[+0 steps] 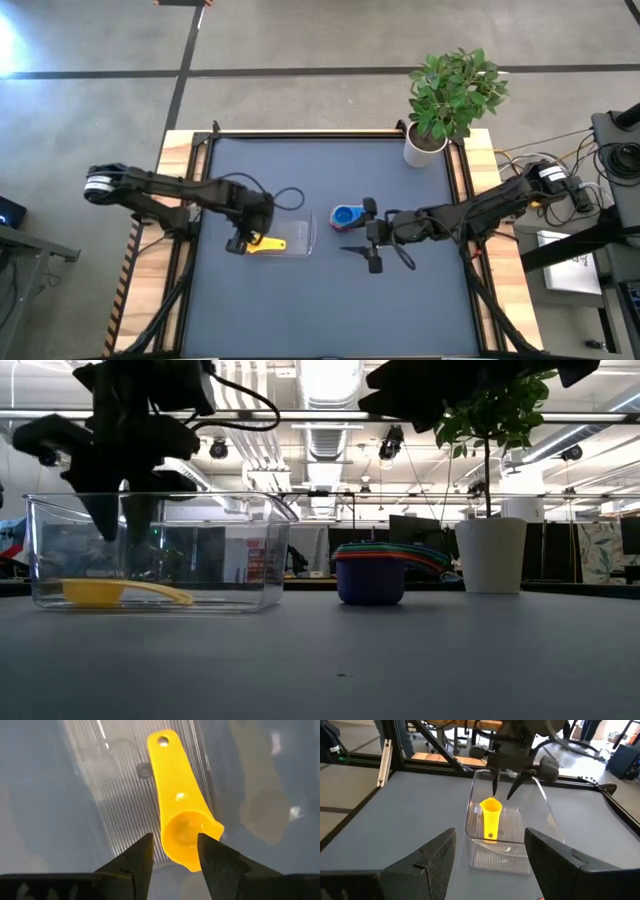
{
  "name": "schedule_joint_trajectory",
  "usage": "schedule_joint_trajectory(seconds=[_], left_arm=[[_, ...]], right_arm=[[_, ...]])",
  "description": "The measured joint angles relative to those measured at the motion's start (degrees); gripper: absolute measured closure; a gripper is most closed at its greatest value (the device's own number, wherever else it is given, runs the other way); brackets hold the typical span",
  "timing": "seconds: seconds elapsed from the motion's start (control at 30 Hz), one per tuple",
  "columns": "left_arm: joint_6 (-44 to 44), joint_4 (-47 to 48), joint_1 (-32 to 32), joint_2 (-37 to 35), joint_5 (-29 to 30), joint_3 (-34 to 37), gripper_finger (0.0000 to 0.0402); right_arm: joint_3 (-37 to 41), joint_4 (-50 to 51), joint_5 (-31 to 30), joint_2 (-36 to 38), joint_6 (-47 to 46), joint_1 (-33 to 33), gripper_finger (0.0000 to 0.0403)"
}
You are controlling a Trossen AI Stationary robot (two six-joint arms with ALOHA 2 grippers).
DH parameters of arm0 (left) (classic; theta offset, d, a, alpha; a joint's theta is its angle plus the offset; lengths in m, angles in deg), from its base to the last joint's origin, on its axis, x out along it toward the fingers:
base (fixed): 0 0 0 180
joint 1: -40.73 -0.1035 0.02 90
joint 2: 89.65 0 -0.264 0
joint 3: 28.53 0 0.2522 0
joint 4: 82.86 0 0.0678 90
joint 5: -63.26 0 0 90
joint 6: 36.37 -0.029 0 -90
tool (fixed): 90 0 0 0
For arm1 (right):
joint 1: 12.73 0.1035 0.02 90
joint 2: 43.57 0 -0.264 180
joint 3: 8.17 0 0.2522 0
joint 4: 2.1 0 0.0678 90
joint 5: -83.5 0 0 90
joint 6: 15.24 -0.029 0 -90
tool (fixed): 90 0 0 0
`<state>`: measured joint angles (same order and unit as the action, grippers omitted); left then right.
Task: Nest measuring cups in basket
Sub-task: Stack the yellow measuring cup on the top of the blue measuring cup
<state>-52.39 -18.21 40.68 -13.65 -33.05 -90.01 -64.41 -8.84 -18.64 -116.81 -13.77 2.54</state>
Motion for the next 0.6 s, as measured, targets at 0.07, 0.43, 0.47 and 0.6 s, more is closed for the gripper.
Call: schedule_joint_trajectory(seconds=[0.07, 0.43, 0.47, 0.6], left_arm=[[-1.68, -0.14, 0.62, 1.93, 0.84, -0.23, 0.0266], [-4.46, -1.24, 0.76, 8.9, 4.22, -0.29, 0.0265], [-4.36, -1.39, 0.76, 9.14, 4.44, -0.29, 0.0265], [-3.87, -2.4, 0.76, 10.0, 4.97, -0.33, 0.0265]], right_arm=[[0.0, -0.55, 0.01, -0.44, 0.03, 0.0, 0.0177], [0.0, -1.43, 0.01, -2.19, 0.03, 0.0, 0.0177], [-0.01, -1.77, 0.01, -2.43, 0.03, 0.0, 0.0177], [-0.02, -2.39, 0.02, -3.36, 0.07, 0.0, 0.0177]])
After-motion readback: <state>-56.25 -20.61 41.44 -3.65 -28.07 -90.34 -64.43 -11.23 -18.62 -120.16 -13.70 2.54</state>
